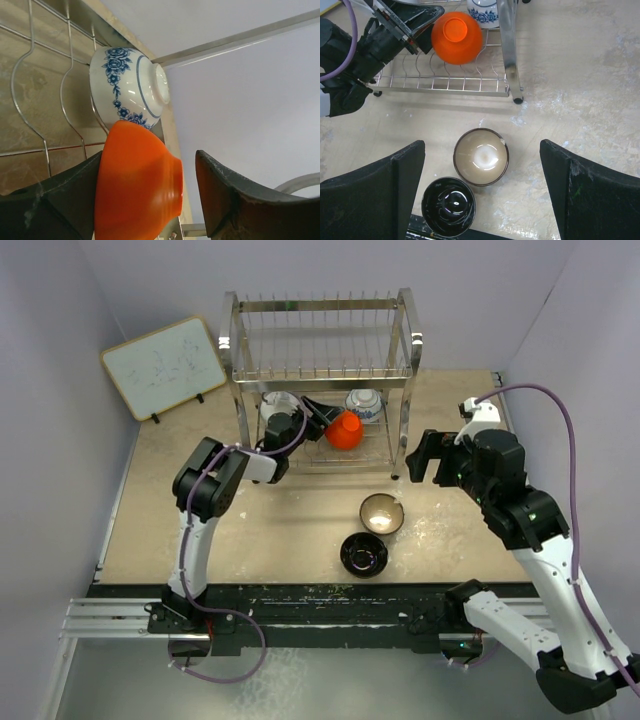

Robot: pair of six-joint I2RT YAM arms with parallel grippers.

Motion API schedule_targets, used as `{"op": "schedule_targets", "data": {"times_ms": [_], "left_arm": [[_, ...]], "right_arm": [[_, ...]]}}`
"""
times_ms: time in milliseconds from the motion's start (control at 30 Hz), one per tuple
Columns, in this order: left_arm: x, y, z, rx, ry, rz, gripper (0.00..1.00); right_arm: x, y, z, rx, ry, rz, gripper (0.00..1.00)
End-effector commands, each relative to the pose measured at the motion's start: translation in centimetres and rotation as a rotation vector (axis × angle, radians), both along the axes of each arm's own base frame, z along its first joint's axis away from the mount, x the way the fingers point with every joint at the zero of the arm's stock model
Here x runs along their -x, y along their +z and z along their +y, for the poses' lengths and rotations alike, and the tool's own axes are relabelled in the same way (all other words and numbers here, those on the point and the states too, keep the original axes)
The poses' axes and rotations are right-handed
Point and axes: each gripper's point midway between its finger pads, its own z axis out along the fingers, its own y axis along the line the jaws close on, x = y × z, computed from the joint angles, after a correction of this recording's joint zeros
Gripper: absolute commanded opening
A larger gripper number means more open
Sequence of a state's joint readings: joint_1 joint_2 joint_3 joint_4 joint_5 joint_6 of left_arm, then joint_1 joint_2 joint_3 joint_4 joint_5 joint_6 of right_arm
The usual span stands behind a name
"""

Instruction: Load the bowls into the dish rack

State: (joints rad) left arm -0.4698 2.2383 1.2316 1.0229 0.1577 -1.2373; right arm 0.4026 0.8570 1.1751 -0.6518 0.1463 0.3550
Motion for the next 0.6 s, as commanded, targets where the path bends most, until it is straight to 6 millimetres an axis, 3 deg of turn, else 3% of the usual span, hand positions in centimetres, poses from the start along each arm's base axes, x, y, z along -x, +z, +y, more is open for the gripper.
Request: {"op": "schedule_targets", "data": {"times_ms": [0, 300, 367, 467, 567], "left_arm": [[-0.1, 2.5, 1.2, -0.054, 0.061, -0.009, 0.74], [-0.1, 1.4, 3.5, -0.188, 0.161, 0.105, 0.79], [-0.1, 1.3, 4.0, -0.233, 0.182, 0.122, 0.84], [-0.1, 1.4, 4.3, -0.281, 0.196, 0.141, 0.99], [0.1, 1.2, 4.7, -0.338, 0.210, 0.163, 0.99]], "right_arm": [[-0.2, 1.2, -0.3, -0.006, -0.010, -0.049, 0.98], [0.2, 1.4, -0.4, -0.012, -0.011, -0.053, 0.98], [0.2, 1.4, -0.4, -0.015, -0.009, -0.052, 0.98], [0.3, 1.3, -0.3, -0.019, -0.009, -0.051, 0.98], [0.4, 1.2, -0.4, -0.020, -0.009, -0.049, 0.98]]}}
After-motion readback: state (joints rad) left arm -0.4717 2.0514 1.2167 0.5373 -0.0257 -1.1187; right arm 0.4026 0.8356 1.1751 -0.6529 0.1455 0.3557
